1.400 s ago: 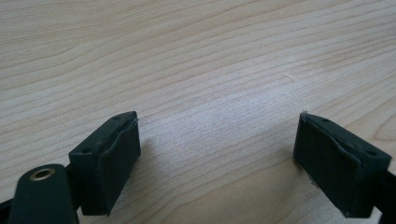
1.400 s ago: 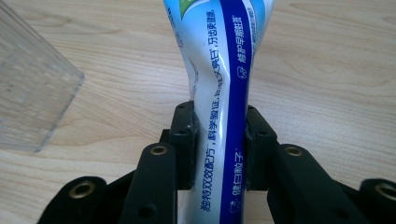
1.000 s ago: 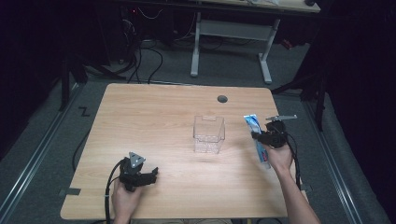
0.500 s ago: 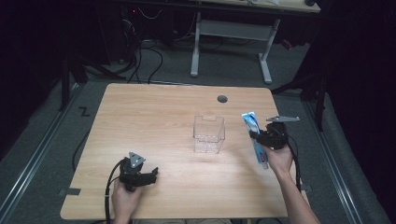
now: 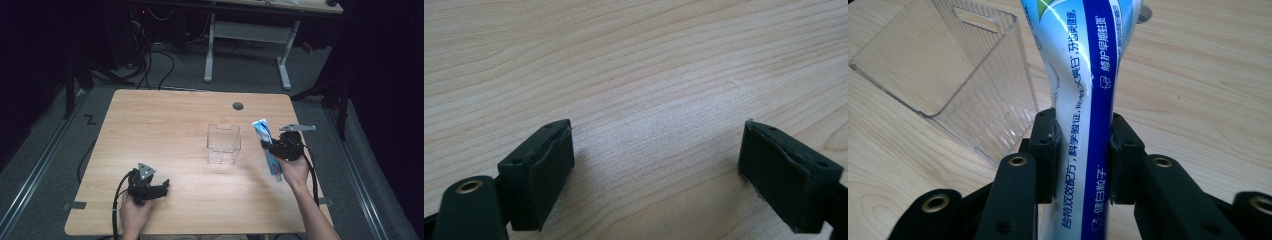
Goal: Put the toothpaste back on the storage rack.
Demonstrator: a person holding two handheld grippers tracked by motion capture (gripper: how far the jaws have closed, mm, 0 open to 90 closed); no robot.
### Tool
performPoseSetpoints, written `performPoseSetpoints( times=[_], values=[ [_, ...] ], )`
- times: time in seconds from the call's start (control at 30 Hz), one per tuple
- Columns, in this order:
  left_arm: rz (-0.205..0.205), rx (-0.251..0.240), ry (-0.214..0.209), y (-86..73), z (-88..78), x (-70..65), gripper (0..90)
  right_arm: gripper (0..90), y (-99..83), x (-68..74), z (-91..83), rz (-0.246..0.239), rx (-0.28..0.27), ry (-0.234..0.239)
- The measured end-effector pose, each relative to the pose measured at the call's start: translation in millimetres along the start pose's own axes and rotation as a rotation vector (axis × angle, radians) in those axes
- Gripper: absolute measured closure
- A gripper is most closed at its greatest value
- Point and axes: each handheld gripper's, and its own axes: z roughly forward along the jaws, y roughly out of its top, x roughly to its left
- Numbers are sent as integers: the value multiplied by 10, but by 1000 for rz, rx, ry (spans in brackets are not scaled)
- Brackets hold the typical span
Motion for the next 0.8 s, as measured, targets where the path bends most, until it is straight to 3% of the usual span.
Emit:
performPoseSetpoints(
  times=[0.8],
  values=[
    [0,0,0,0,0,0,148,705,293,401,-203,-93,-108,104]
  ],
)
